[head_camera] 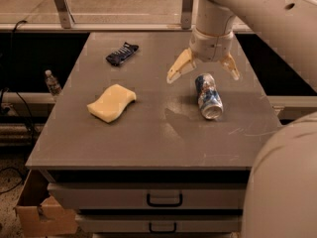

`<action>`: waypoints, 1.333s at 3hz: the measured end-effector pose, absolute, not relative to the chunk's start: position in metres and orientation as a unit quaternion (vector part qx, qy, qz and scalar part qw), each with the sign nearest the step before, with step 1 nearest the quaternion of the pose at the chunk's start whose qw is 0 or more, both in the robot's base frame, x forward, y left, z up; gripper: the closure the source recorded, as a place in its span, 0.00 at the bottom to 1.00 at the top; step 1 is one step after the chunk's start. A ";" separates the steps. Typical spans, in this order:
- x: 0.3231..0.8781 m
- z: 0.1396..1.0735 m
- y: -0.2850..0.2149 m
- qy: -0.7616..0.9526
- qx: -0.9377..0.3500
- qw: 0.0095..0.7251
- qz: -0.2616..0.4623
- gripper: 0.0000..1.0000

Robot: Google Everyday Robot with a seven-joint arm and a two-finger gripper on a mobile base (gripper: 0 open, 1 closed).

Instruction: Place redbull can upright

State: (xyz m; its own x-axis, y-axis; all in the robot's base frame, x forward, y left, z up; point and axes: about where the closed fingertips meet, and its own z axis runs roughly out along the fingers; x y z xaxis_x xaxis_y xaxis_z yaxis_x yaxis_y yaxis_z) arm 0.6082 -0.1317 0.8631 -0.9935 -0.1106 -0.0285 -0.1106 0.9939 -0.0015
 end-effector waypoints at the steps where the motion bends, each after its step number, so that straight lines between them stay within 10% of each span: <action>1: 0.606 0.852 -0.128 0.999 -0.038 -0.008 0.017 0.00; 2: 0.605 0.843 -0.126 0.999 -0.032 -0.022 0.026 0.00; 4: 0.606 0.838 -0.122 0.999 -0.036 -0.031 0.023 0.41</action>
Offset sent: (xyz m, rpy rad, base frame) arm -0.0254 -0.0007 -0.0257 0.0370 0.1855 -0.0612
